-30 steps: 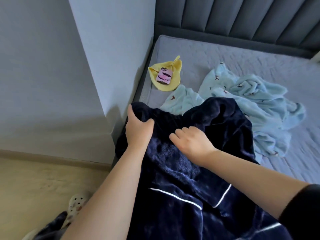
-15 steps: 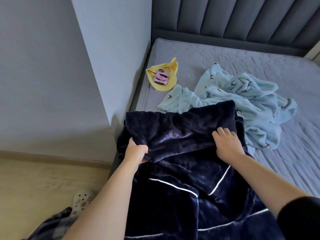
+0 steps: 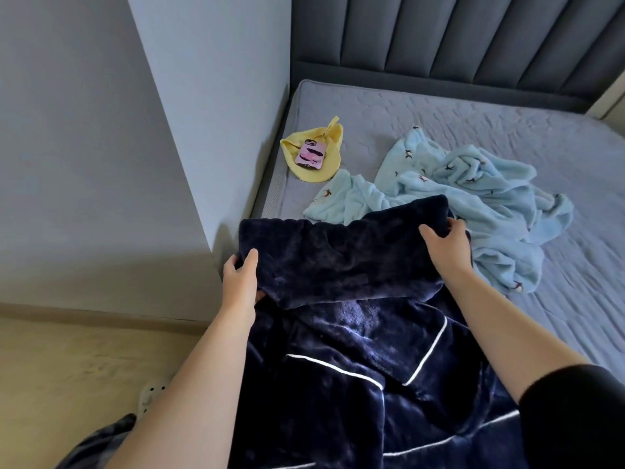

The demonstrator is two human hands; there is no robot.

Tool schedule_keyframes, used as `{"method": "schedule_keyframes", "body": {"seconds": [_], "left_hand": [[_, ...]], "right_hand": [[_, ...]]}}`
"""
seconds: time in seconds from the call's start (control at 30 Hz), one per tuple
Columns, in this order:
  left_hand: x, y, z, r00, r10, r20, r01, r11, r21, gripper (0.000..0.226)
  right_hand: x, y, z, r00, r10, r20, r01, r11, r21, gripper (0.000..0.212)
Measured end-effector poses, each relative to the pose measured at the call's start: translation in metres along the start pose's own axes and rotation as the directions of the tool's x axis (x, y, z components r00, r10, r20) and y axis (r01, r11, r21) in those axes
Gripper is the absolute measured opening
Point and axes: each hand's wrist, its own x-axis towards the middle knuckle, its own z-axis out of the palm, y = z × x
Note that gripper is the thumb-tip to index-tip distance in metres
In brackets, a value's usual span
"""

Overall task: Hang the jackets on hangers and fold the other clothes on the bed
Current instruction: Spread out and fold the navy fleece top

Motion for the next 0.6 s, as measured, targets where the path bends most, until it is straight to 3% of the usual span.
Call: {"method": "schedule_keyframes", "body": {"seconds": [0.1, 0.2, 0.33, 0.4, 0.43, 0.47, 0.5, 0.53, 0.57, 0.6], "left_hand": [[0.005, 0.007, 0.001, 1.000, -0.018, 0.021, 0.017, 0.999, 0.032, 0.050], [0.009, 0.013, 0.000, 0.999, -0.015, 0.036, 0.013, 0.999, 0.046, 0.031], [0.007, 0.009, -0.015, 0.983, -0.063, -0.173, 0.072, 0.997, 0.043, 0.029], [-0.002, 0.002, -0.016, 0.971, 0.070, -0.228, -0.004, 0.961, 0.277, 0.031], [-0.006, -0.002, -0.014, 0.949, 0.235, -0.211, -0.105, 0.864, 0.493, 0.036], [-0.008, -0.004, -0.012, 0.881, 0.449, -0.148, -0.232, 0.683, 0.692, 0.045], [-0.009, -0.005, -0.008, 0.766, 0.643, -0.016, -0.362, 0.451, 0.816, 0.053], [-0.010, -0.003, -0.001, 0.632, 0.760, 0.149, -0.471, 0.225, 0.853, 0.056], [-0.011, -0.001, 0.009, 0.519, 0.797, 0.309, -0.558, 0.042, 0.829, 0.056], [-0.011, 0.000, 0.020, 0.452, 0.767, 0.455, -0.617, -0.099, 0.780, 0.056]], "right_hand": [[0.008, 0.005, 0.009, 0.998, 0.040, 0.046, -0.037, 0.998, -0.057, 0.048], [0.017, 0.007, 0.010, 0.995, 0.066, 0.079, -0.060, 0.996, -0.071, 0.030], [0.021, 0.015, -0.001, 0.973, 0.218, -0.073, -0.205, 0.966, 0.160, 0.027], [0.017, 0.021, -0.001, 0.971, 0.177, -0.162, -0.182, 0.983, -0.013, 0.027], [0.015, 0.022, 0.002, 0.975, 0.083, -0.206, -0.119, 0.979, -0.167, 0.030], [0.010, 0.021, 0.005, 0.972, -0.049, -0.231, -0.024, 0.953, -0.303, 0.035], [0.004, 0.018, 0.010, 0.952, -0.204, -0.228, 0.097, 0.909, -0.405, 0.041], [-0.004, 0.014, 0.015, 0.902, -0.386, -0.193, 0.257, 0.840, -0.478, 0.045], [-0.013, 0.010, 0.022, 0.820, -0.562, -0.106, 0.434, 0.732, -0.525, 0.047], [-0.022, 0.008, 0.030, 0.717, -0.697, 0.026, 0.594, 0.590, -0.547, 0.048]]}}
